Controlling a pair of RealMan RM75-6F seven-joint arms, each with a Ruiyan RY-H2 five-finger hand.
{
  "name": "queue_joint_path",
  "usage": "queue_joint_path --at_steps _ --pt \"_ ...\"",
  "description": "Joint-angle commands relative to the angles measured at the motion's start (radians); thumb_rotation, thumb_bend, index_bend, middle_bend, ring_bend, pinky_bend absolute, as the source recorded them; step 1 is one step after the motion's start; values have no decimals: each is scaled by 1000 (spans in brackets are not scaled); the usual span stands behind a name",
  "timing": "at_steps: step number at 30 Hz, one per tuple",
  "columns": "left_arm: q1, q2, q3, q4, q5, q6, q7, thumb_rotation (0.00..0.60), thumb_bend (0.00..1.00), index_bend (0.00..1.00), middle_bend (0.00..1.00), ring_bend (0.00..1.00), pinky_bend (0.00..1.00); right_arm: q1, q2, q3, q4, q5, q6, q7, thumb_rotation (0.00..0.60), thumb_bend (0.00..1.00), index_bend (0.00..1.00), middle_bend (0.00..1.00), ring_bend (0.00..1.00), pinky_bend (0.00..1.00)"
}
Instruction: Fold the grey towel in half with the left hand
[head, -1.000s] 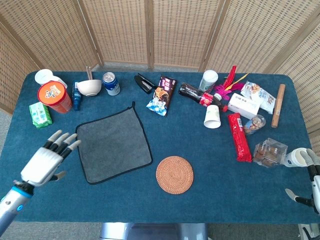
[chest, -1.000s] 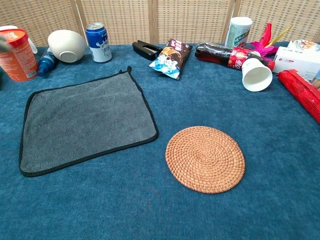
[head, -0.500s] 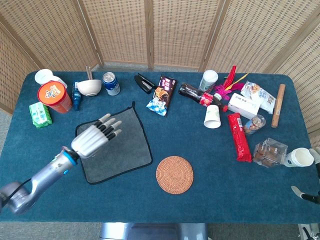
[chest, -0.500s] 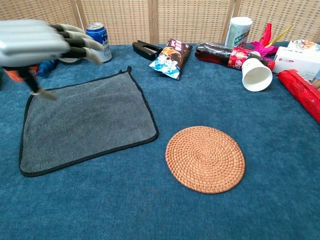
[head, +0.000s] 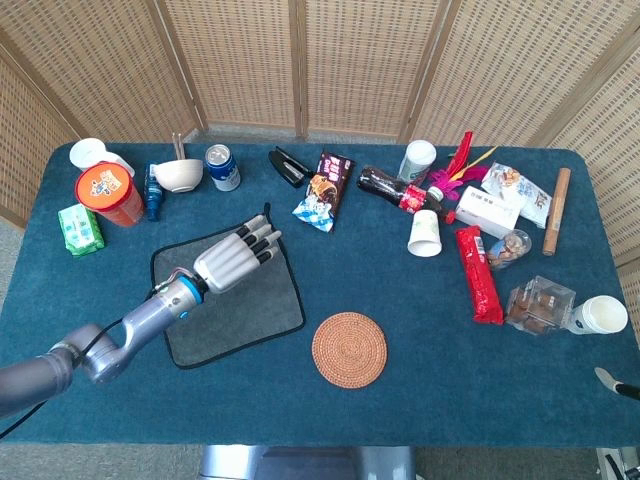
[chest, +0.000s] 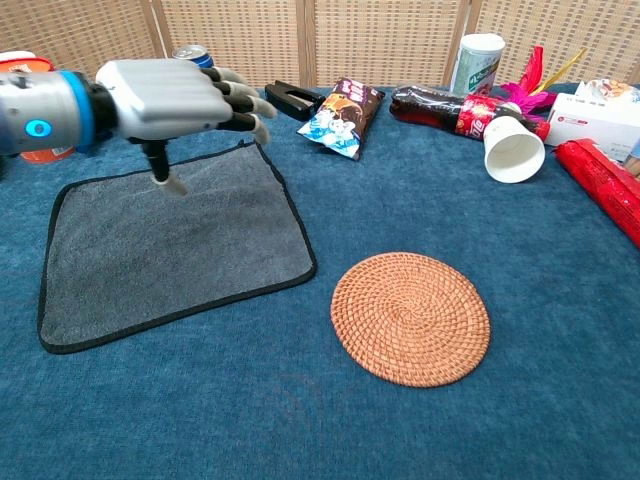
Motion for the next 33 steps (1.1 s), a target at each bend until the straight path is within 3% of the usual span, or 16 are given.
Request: queue_joint_path --at_steps 1,14,33 --pt "-43 -44 4 51 -14 -29 10 600 90 178 0 0 26 -2 3 3 2 3 2 7 600 0 0 0 0 0" --pt "-118 -127 41 167 -54 -70 22 600 90 180 0 0 36 -5 8 12 15 22 -7 33 600 0 0 0 0 0" --pt "-165 -158 71 203 -105 -84 40 600 90 195 0 0 55 -7 10 14 18 20 -13 44 600 0 0 0 0 0"
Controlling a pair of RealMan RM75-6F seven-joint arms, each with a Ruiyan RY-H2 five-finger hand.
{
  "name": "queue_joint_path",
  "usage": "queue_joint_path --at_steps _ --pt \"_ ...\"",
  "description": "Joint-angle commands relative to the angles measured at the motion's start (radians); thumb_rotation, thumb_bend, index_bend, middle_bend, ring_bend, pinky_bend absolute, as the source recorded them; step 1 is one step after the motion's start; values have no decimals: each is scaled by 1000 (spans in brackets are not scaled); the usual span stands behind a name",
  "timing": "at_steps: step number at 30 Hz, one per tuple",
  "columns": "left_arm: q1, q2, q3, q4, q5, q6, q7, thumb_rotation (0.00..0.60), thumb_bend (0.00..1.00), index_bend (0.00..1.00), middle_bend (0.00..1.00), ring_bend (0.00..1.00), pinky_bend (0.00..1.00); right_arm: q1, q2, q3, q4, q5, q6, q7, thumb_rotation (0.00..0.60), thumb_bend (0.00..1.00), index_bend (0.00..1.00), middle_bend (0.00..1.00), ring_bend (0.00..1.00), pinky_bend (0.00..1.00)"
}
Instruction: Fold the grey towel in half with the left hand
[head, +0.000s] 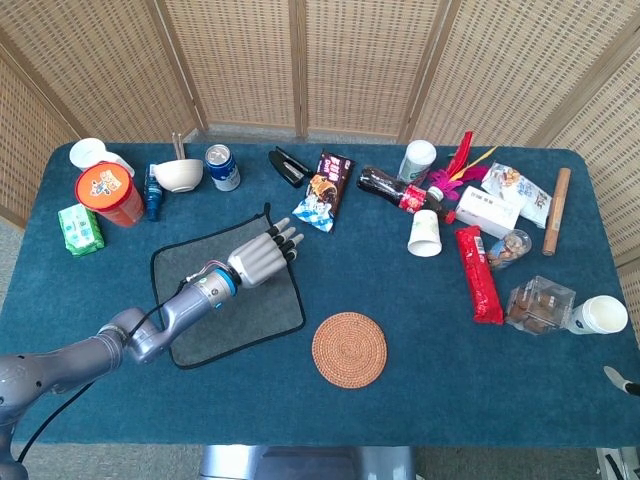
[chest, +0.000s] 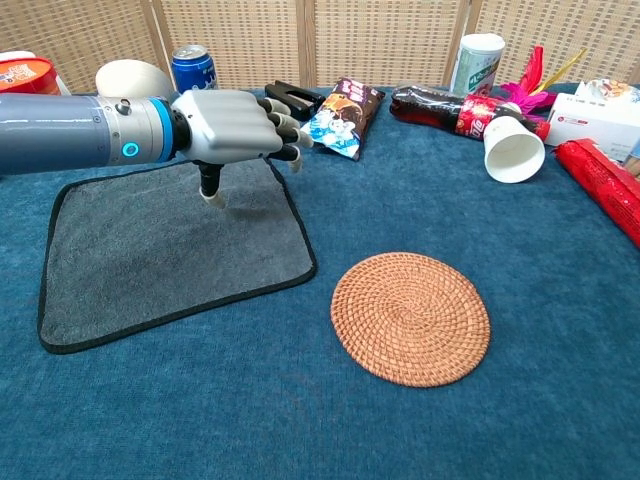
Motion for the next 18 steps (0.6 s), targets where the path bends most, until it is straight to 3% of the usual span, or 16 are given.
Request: queue_joint_path --at_steps 1,14,18 --pt "-6 -8 3 6 -10 -7 6 600 90 196 0 0 58 0 0 0 0 -2 -1 2 600 0 0 0 0 0" --pt "-33 -68 11 51 -58 -22 35 600 97 215 0 0 66 -3 5 -2 2 -11 -3 20 600 0 0 0 0 0" --pt "-39 -77 15 57 -65 -19 45 600 126 293 0 0 69 0 5 -1 8 -5 -15 30 600 0 0 0 0 0"
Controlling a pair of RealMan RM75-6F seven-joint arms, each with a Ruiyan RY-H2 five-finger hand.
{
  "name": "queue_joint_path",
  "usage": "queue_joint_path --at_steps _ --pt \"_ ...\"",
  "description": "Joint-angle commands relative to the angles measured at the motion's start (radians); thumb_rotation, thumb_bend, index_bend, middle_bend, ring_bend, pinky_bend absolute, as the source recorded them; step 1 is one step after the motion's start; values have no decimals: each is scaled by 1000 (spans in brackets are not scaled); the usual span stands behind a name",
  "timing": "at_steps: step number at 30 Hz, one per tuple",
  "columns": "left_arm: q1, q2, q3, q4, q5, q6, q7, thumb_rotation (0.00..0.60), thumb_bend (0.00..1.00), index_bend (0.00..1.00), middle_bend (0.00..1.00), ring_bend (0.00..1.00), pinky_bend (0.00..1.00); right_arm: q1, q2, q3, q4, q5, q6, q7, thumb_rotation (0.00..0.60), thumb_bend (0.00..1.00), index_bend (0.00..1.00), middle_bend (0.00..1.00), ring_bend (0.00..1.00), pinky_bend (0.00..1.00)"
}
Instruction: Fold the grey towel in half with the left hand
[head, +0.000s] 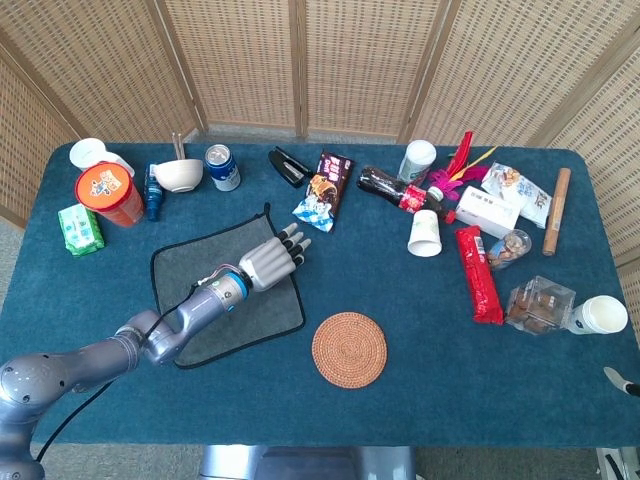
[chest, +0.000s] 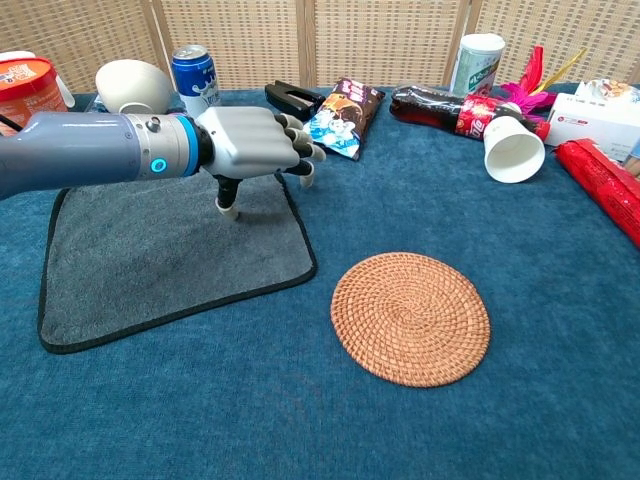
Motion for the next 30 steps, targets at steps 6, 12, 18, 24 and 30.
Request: queue_joint_path --at_steps 6,12,18,24,30 --pt "-7 -4 6 3 -8 5 3 600 162 361 0 0 71 2 0 1 5 2 -6 7 600 0 0 0 0 0" --pt "-9 2 12 -3 -8 13 0 600 185 387 0 0 75 2 0 1 4 1 -5 4 600 0 0 0 0 0" --pt "-12 8 17 -10 -12 20 4 600 250 407 0 0 78 1 -1 0 3 -2 -3 2 600 0 0 0 0 0" --pt "-18 11 18 -17 -15 27 13 600 302 420 0 0 81 1 -1 0 4 -1 -4 3 600 0 0 0 0 0" --pt "-22 10 20 -17 -21 33 24 600 362 436 0 0 86 0 -1 0 3 -1 -3 1 600 0 0 0 0 0"
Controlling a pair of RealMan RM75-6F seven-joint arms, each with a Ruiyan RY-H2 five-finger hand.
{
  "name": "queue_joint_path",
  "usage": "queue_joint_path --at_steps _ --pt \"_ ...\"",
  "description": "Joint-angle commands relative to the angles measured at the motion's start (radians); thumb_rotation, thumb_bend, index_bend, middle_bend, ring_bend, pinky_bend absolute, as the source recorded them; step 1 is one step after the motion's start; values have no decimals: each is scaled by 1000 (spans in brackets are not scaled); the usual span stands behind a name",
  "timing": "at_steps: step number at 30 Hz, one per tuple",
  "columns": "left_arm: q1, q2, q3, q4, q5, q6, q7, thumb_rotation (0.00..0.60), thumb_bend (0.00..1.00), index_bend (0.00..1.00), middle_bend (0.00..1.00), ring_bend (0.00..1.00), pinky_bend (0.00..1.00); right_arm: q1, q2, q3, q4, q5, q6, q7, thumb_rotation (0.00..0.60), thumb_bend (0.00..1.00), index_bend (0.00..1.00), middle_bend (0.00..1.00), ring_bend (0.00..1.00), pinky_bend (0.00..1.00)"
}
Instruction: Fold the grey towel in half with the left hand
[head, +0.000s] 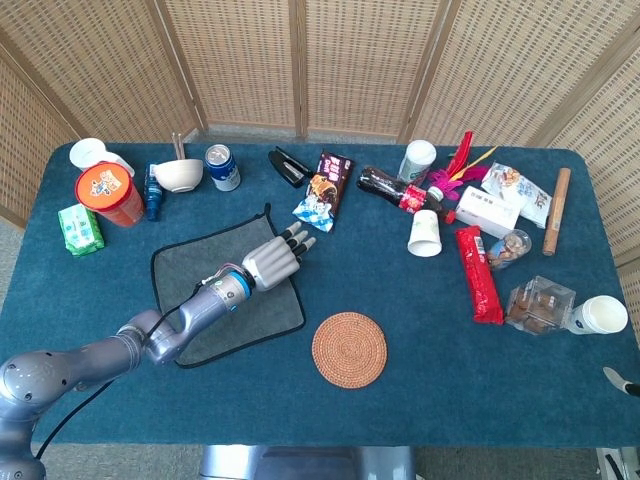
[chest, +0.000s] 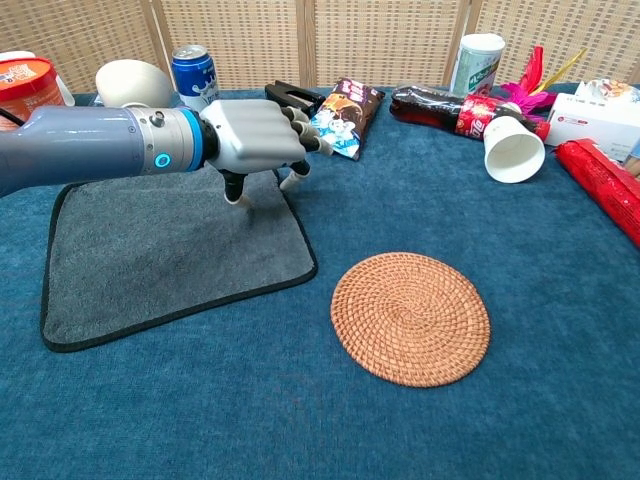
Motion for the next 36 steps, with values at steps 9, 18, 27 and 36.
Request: queue_joint_path --at_steps 9,18,27,36 --pt "-5 -6 7 7 -1 11 11 600 376 527 0 0 105 0 0 -1 -1 -1 -2 1 600 0 0 0 0 0" --pt "0 -14 13 16 1 31 14 600 449 610 0 0 122 0 0 -1 0 -1 -3 0 600 0 0 0 0 0" --pt "10 8 20 -17 8 53 2 600 476 608 0 0 125 1 -1 -2 -1 -2 -5 -3 600 0 0 0 0 0" --pt "55 99 41 -140 6 98 26 600 473 602 0 0 141 -1 2 -6 -8 -14 0 -2 600 0 0 0 0 0"
